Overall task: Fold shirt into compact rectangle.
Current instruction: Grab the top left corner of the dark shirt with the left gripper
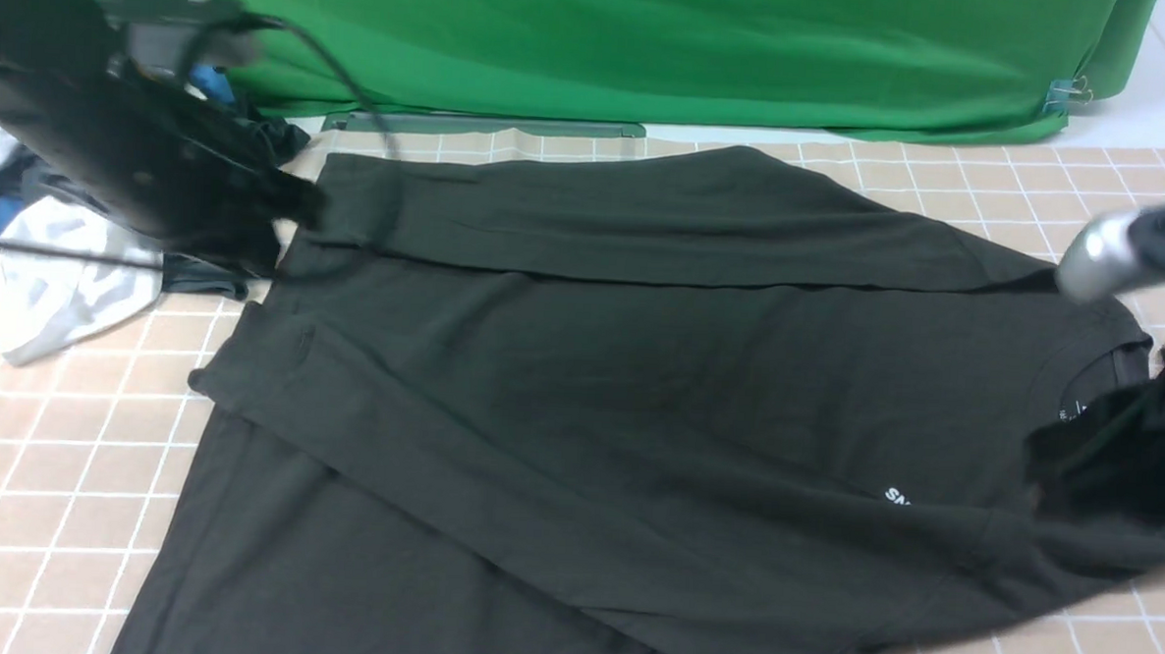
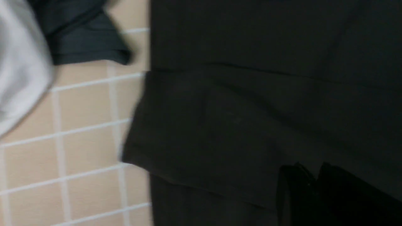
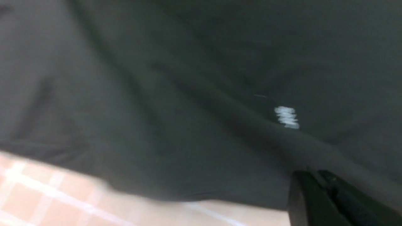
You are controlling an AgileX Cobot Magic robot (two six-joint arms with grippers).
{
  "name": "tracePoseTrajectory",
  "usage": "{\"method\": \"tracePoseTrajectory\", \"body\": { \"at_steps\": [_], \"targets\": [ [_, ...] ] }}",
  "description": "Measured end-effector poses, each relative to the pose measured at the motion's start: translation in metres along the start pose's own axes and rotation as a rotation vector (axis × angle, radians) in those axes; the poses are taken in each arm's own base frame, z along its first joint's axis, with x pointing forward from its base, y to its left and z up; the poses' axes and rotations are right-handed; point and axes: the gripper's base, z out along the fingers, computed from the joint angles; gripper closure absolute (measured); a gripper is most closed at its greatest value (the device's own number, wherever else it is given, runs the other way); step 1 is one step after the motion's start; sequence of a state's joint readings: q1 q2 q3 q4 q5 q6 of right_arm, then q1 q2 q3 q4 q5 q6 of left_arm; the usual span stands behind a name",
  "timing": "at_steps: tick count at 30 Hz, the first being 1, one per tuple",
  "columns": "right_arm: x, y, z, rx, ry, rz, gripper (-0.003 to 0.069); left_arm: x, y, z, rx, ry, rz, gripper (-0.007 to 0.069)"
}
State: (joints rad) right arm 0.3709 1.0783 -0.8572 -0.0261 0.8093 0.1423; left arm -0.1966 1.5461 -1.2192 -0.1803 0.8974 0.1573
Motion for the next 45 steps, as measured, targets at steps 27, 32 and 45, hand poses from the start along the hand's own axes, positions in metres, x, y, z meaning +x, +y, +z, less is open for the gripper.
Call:
{"method": "tracePoseTrajectory", "body": {
  "at_steps": [27,32,45],
  "targets": [
    [-0.015,-0.036,0.028,-0.110,0.206,0.008,0.0623,0.116,-0.200,0.113,0.258,0.239,0.404,0.0120],
    [-0.016,-0.035,0.029,-0.110,0.203,0.000,0.0620,0.111,-0.202,0.115,0.267,0.173,0.420,0.0117],
    [-0.019,-0.035,0.029,-0.110,0.168,-0.009,0.0614,0.103,-0.206,0.118,0.293,0.081,0.417,0.0117]
  ]
}}
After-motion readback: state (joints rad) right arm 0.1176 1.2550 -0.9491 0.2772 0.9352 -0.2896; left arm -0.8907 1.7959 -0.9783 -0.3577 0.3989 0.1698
